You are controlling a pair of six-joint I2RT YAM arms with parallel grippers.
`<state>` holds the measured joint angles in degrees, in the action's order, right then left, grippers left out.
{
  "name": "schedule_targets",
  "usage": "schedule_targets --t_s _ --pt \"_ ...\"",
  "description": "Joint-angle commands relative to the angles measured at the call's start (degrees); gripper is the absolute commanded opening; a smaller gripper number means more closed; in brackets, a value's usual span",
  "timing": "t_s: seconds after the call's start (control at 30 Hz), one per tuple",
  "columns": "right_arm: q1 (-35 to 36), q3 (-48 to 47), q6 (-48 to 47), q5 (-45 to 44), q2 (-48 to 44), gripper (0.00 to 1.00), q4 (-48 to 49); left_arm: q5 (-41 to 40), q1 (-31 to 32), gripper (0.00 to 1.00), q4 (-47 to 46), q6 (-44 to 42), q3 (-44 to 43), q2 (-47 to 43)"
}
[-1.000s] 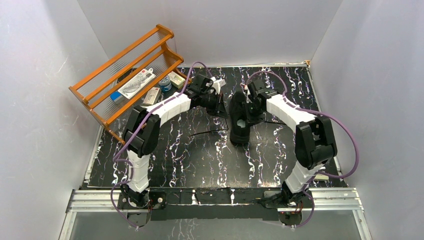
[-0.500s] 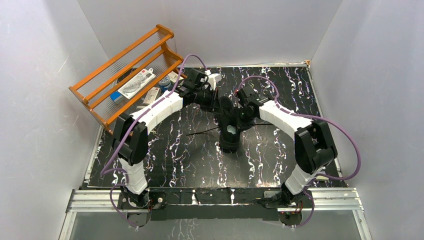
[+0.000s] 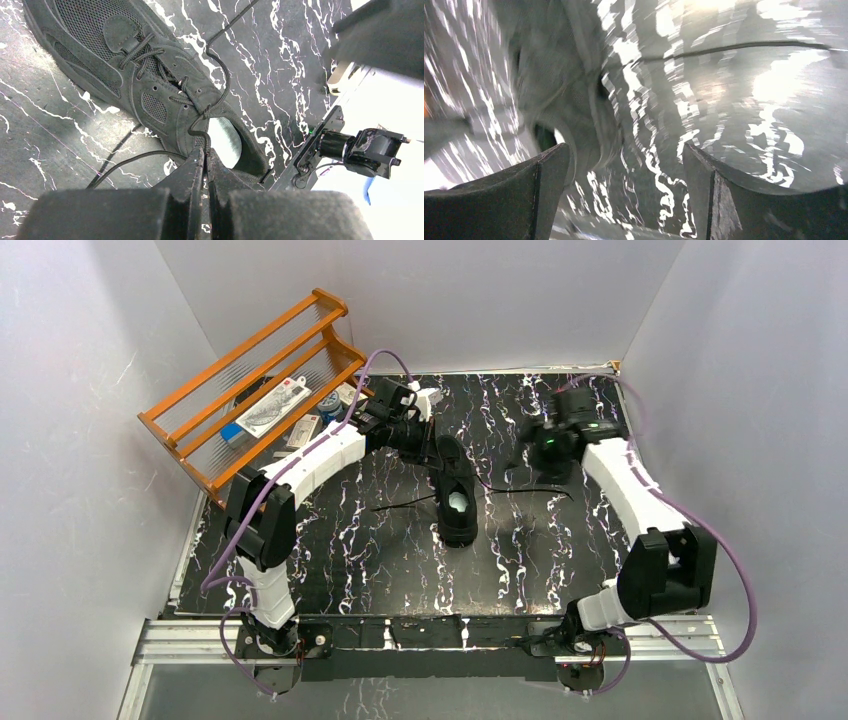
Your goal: Tie the shoes
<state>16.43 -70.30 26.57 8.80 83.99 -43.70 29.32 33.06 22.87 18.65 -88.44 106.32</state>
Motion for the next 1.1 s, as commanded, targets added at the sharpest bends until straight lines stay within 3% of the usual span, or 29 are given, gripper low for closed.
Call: schedule_targets --t_s 0.0,0.1,0.4,0.5,0.7,0.83,1.03,1.07 --pt "-11.4 0.3 11.9 -3.6 0.4 0.89 -2.2 -0.2 -0.2 0.0 0.5 -0.1 0.2 -2.4" --pt "-13.8 -3.2 17.1 -2.8 7.7 0.66 -1.6 -0.5 -0.2 0.0 0.1 -0.6 -0.8 -1.2" --pt "-15.6 -14.2 28.4 -12.3 25.3 0.65 -8.6 -2.6 1.9 0.0 -7.4 -8.9 1.3 -2.7" --pt "-15.8 -12.9 31.9 -14.9 27.0 0.65 -9.9 -2.1 1.9 0.0 -11.9 -12.1 3.3 -3.5" --pt "-15.8 -9.6 34.2 -17.7 28.5 0.61 -7.6 -1.9 1.9 0.0 -11.9 -14.6 3.2 -2.8" --pt "-15.8 -7.6 36.3 -17.0 29.6 0.44 -4.6 -1.7 1.9 0.0 -13.0 -15.9 5.2 -3.8" --pt "-15.8 -5.7 39.0 -16.2 31.5 0.38 -1.9 -1.9 1.9 0.0 -15.4 -17.7 7.7 -4.9" --pt "-15.8 -5.8 38.2 -16.0 31.6 0.32 -1.6 -1.8 1.9 0.0 -15.8 -18.0 7.9 -4.9"
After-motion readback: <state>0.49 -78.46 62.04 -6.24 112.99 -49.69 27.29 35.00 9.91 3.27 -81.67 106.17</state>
